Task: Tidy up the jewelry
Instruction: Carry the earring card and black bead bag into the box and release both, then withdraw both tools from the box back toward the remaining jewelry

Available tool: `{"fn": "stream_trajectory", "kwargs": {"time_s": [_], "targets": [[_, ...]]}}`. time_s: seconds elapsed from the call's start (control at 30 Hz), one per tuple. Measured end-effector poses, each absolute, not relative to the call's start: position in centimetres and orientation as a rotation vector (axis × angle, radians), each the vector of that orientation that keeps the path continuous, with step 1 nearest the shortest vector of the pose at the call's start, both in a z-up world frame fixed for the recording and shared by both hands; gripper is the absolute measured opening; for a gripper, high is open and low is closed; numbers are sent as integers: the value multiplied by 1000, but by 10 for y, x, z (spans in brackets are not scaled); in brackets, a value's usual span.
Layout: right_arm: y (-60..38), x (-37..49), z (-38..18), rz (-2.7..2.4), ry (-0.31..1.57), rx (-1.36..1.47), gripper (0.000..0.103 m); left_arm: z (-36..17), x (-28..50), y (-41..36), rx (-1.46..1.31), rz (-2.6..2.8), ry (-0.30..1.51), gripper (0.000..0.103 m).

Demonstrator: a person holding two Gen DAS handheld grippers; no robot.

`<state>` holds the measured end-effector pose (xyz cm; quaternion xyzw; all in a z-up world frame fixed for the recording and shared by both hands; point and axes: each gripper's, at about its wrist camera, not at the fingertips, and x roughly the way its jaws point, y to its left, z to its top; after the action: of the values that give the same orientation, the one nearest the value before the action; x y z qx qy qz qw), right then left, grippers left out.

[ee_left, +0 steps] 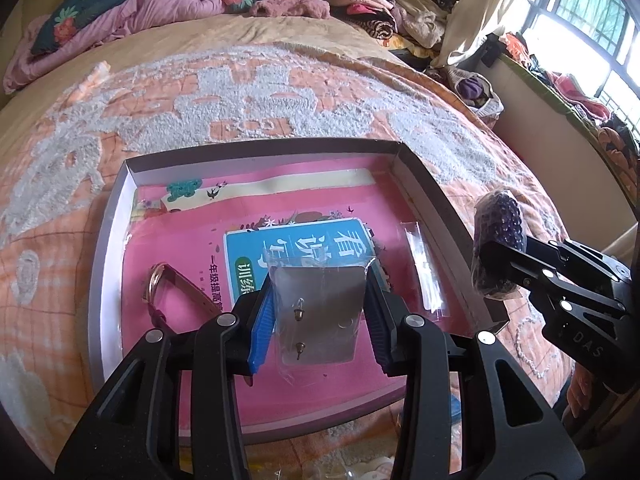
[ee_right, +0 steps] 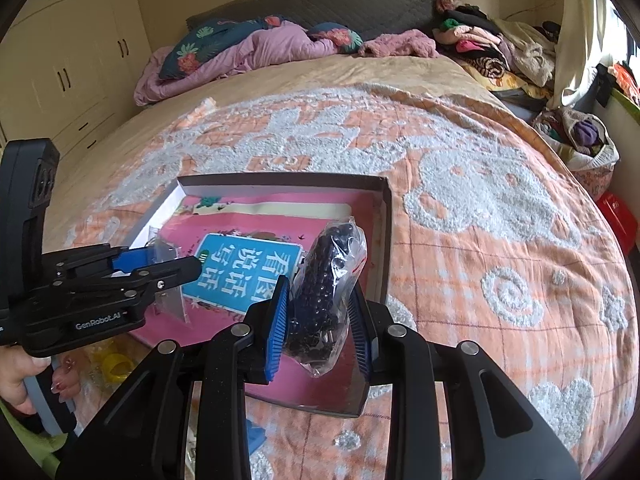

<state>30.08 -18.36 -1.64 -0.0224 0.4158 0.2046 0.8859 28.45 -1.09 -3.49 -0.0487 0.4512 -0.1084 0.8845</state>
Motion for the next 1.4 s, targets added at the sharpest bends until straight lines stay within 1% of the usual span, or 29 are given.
{"fn": "stream_trajectory", "kwargs": {"time_s": [0.17, 0.2, 0.23, 0.27, 0.37, 0.4, 0.43, 0.47, 0.53, 0.57, 0.63, 0.67, 0.8, 0.9, 1.4], "targets": [[-185, 300, -17, 417, 865, -47, 30, -37, 284, -12, -95, -221, 946, 33], [-185, 299, -15, 417, 860, -50, 32, -37, 284, -13, -93, -221, 946, 33], [-185, 297, -13, 414, 850, -51, 38, -37, 284, -13, -92, -219, 946, 36], [-185, 296, -10, 411, 843, -52, 42, -37, 283, -13, -90, -217, 946, 41], [-185, 288, 0, 405, 810, -73, 51, -35, 280, -14, -89, -211, 941, 44], [-185, 284, 4, 400, 796, -75, 59, -33, 278, -14, -88, -209, 938, 47], [-186, 281, 7, 396, 781, -75, 64, -32, 277, -14, -86, -208, 934, 52], [-187, 277, 12, 393, 764, -77, 66, -30, 275, -14, -85, -207, 930, 56], [-188, 271, 20, 385, 736, -80, 73, -25, 272, -14, -83, -200, 922, 63], [-189, 269, 23, 381, 727, -82, 75, -21, 270, -13, -82, -192, 914, 66], [-191, 262, 31, 377, 701, -85, 79, -14, 265, -12, -82, -183, 897, 71], [-192, 260, 34, 376, 693, -86, 80, -10, 263, -11, -82, -179, 889, 77], [-195, 250, 45, 370, 661, -89, 84, 8, 252, -7, -82, -155, 853, 85], [-197, 242, 53, 370, 642, -85, 85, 19, 242, -4, -75, -137, 831, 92], [-201, 202, 78, 396, 567, -88, 86, 50, 192, 1, -74, -111, 734, 93]]}}
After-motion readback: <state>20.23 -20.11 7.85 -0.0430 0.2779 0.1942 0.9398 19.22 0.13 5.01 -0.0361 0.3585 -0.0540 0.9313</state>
